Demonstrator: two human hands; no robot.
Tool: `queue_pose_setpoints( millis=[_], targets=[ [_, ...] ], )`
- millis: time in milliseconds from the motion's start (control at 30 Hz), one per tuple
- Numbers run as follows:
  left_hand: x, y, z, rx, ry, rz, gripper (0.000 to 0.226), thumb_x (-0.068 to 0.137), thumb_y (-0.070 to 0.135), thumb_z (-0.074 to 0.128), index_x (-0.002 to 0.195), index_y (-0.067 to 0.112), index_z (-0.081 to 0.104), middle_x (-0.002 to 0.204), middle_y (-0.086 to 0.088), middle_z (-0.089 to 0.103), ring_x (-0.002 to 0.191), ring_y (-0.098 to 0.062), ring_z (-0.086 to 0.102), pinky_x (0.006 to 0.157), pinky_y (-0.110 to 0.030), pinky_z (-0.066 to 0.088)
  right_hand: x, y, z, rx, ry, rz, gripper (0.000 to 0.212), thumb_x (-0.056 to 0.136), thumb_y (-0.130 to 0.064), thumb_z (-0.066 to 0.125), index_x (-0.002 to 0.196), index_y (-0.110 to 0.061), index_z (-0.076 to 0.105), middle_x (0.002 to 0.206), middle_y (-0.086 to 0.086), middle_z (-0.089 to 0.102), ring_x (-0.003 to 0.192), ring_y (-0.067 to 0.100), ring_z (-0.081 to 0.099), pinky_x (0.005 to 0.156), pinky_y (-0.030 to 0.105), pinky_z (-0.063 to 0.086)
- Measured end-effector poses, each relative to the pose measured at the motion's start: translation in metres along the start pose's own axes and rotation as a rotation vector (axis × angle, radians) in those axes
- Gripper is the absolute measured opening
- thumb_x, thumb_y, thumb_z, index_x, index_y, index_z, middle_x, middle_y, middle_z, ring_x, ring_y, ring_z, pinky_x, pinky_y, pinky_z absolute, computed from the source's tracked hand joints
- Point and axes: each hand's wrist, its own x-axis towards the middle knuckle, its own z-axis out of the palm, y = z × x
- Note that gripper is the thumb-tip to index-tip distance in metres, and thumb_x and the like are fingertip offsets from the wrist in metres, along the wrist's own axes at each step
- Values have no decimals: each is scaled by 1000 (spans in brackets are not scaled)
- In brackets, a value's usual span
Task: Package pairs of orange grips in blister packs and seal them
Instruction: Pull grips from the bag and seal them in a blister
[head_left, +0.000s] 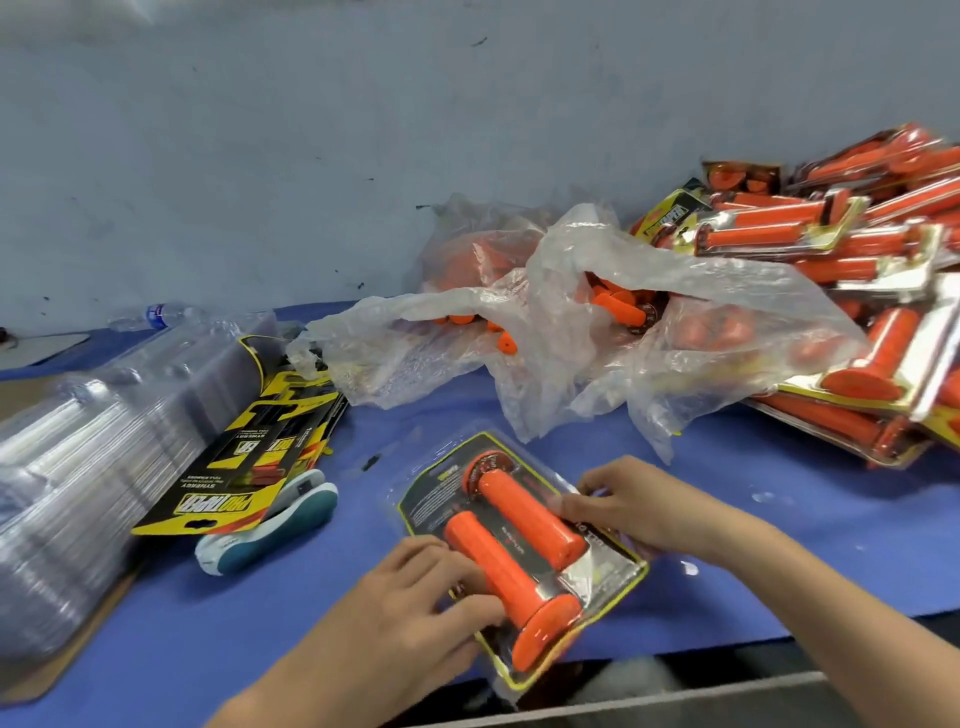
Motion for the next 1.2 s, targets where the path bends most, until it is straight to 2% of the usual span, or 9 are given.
queue_pose_setpoints(
  millis=[67,167,267,367,433,567,733,1000,1200],
  targets=[
    [8,2,4,42,35,49,19,88,13,68,101,24,59,89,2,60,79,-18,57,74,-30,50,8,-2,-1,-65,14,-21,46,84,-61,62,78,-15,68,52,-2,55,43,12,49,43,20,39],
    [18,3,5,82,53,55,13,94,11,63,100,22,63,87,2,57,76,-19,54,69,-31,48,7,-4,-9,-171,274,-24,33,92,-59,49,96,-31,66,86,-9,68,74,12,63,68,30,51],
    [30,2,7,132,61,20,17,97,11,56,94,22,68,86,2,57,73,-19,50,67,-29,43,-24,-13,-1,-311,543,-329,26,93,-62,36,93,-42,53,92,-21,55,86,4,54,70,26,41],
    [43,4,13,144,65,-32,12,95,17,61,85,22,67,82,3,57,72,-19,51,66,-29,43,-64,-10,36,-541,473,-644,25,90,-63,48,95,-39,53,95,-18,53,83,4,50,72,23,41],
    [50,6,20,129,75,-43,14,96,23,62,83,21,67,81,4,58,73,-20,55,67,-31,46,-73,5,51,-702,525,-718,18,88,-45,56,94,-29,60,92,-7,57,77,14,56,65,28,48],
    [50,6,31,118,100,-34,16,98,28,62,84,22,67,81,4,58,74,-19,56,66,-31,48,-70,20,47,-804,659,-759,23,96,-24,52,77,-20,63,76,-3,55,64,19,52,59,31,49],
    [35,-13,28,156,112,-15,17,100,26,59,86,22,68,82,4,58,71,-17,54,63,-30,47,-63,34,36,-824,616,-789,12,93,-23,63,82,-23,58,81,-6,49,67,18,50,72,27,46],
    [-3,-50,8,230,60,-115,27,100,34,51,82,21,66,84,6,60,73,-15,54,68,-27,40,-60,40,23,-842,601,-742,13,93,-25,62,81,-24,56,79,-6,51,70,19,56,89,29,45],
    [-21,-64,-2,207,29,-177,31,98,41,50,81,22,66,86,9,63,76,-16,59,68,-34,49,-60,36,24,-868,617,-775,10,94,-24,56,88,-22,64,82,-4,53,73,21,57,93,30,43]
  ],
)
